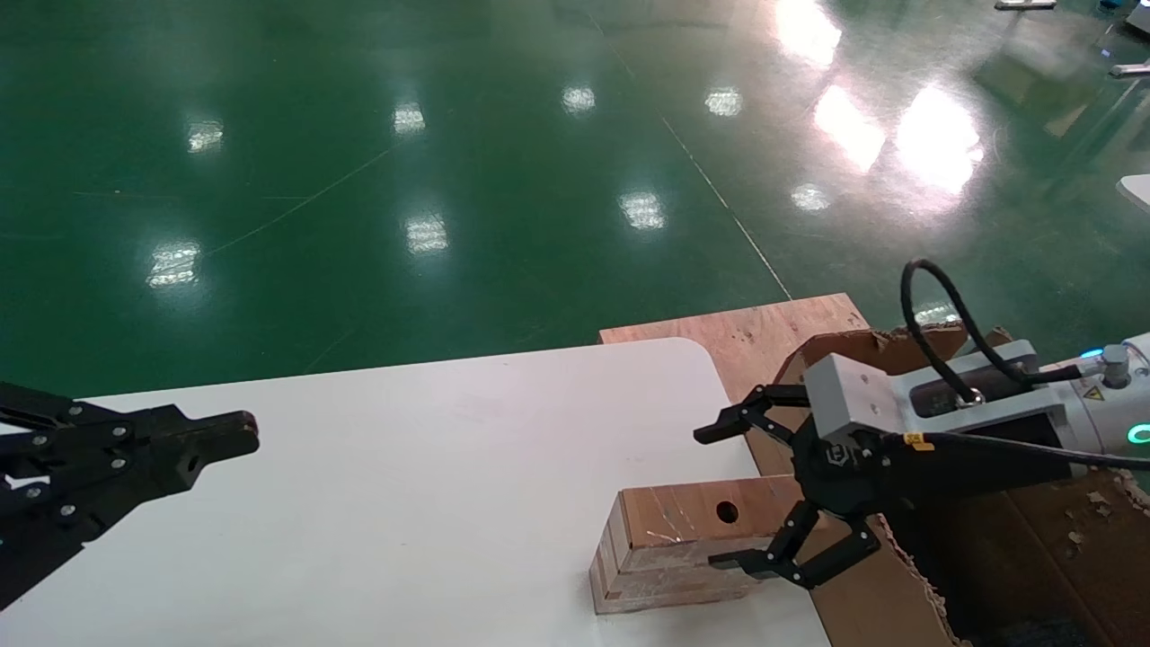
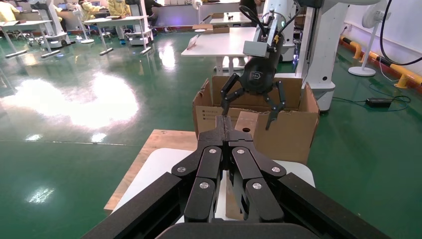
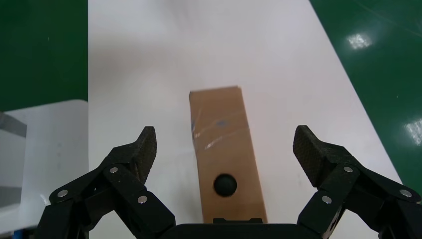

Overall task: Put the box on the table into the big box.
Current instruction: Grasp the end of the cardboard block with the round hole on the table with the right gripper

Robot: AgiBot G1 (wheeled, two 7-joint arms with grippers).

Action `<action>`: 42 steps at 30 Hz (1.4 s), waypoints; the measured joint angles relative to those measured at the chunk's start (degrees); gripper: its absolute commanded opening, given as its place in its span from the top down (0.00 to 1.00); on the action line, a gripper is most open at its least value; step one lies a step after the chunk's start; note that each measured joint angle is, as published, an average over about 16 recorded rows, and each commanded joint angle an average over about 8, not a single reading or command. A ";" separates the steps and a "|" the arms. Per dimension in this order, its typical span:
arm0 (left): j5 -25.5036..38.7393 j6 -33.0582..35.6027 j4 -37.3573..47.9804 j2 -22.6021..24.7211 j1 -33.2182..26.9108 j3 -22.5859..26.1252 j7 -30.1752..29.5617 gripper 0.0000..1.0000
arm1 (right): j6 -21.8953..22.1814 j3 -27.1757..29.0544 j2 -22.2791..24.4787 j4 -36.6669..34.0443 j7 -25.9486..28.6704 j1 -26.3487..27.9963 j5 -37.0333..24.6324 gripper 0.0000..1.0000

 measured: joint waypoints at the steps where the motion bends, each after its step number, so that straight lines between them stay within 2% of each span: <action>1: 0.00 0.00 0.00 0.00 0.00 0.00 0.00 1.00 | 0.02 -0.14 0.00 -0.17 -0.18 0.10 -0.18 0.00; 38: -0.04 -0.02 0.01 -0.02 -0.02 0.06 0.03 1.00 | -0.41 -7.36 -1.34 -5.19 -5.52 3.66 -5.35 0.00; 39: -0.04 -0.02 0.01 -0.02 -0.02 0.06 0.03 0.98 | -0.41 -7.53 -1.35 -5.28 -5.57 3.83 -5.45 0.00; 40: -0.04 -0.02 0.01 -0.02 -0.01 0.06 0.03 0.90 | -0.40 -7.70 -1.36 -5.36 -5.61 3.99 -5.54 0.00; 42: -0.04 -0.03 0.01 -0.02 -0.01 0.06 0.03 0.65 | -0.38 -7.99 -1.37 -5.49 -5.67 4.27 -5.69 0.00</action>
